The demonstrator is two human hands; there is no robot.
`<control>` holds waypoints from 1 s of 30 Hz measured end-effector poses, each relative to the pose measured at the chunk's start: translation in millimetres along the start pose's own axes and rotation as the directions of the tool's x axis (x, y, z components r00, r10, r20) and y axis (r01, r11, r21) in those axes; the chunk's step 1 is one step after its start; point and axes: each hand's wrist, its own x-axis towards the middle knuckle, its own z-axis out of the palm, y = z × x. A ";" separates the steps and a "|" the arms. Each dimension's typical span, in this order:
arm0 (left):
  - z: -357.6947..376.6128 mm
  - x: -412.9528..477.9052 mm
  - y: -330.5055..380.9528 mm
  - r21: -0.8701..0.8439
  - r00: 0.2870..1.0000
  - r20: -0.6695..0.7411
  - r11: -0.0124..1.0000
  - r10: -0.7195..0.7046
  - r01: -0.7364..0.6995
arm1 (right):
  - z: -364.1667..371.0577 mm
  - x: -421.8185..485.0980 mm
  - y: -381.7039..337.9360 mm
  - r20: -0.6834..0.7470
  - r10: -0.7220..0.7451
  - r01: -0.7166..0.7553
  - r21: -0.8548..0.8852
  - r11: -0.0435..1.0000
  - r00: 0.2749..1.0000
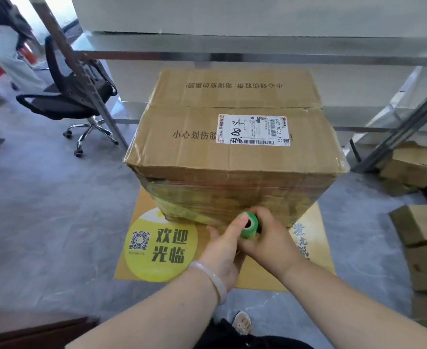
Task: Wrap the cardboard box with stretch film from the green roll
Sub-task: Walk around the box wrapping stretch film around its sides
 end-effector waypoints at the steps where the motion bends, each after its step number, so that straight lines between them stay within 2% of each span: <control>1: 0.8 0.3 -0.9 0.007 1.000 -0.010 1.000 -0.003 0.003 | -2.3 -1.3 0.8 0.027 -0.010 0.009 0.023 1.000 1.000; 4: 1.7 2.4 -2.7 0.037 1.000 -0.027 0.999 -0.011 0.012 | -9.4 -4.6 3.0 0.127 -0.068 0.059 0.074 0.995 0.990; 6: 2.5 5.7 -2.7 0.046 1.000 -0.021 0.999 -0.005 0.006 | -13.6 -5.0 2.3 0.135 -0.069 0.062 0.052 0.997 0.988; 9: 6.7 6.8 -4.0 0.062 1.000 -0.003 0.998 -0.003 0.003 | -18.0 -4.1 2.5 0.022 -0.029 0.029 -0.004 1.000 0.999; 12: 11.9 2.7 -9.2 0.081 0.998 0.049 0.996 -0.042 0.038 | -23.4 -5.2 3.3 -0.102 0.064 -0.069 -0.050 0.996 0.993; 17: 18.3 5.8 -12.8 0.115 0.994 0.084 0.992 -0.069 0.059 | -24.6 -6.5 -0.4 -0.181 0.115 -0.123 -0.034 0.992 0.977; 22: 15.6 9.1 -11.9 0.151 0.991 0.107 0.987 -0.075 0.058 | -27.0 -14.0 0.1 -0.087 0.036 -0.029 0.084 0.996 0.996; 26: 17.7 4.5 -12.2 0.204 0.990 0.111 0.977 -0.084 0.060 | -35.9 -16.5 10.6 -0.040 -0.003 0.005 0.059 0.998 0.999; 30: 29.2 2.4 -12.7 0.196 0.996 0.075 0.980 -0.053 0.038 | -45.7 -16.1 16.3 -0.052 0.042 -0.041 0.025 0.999 0.998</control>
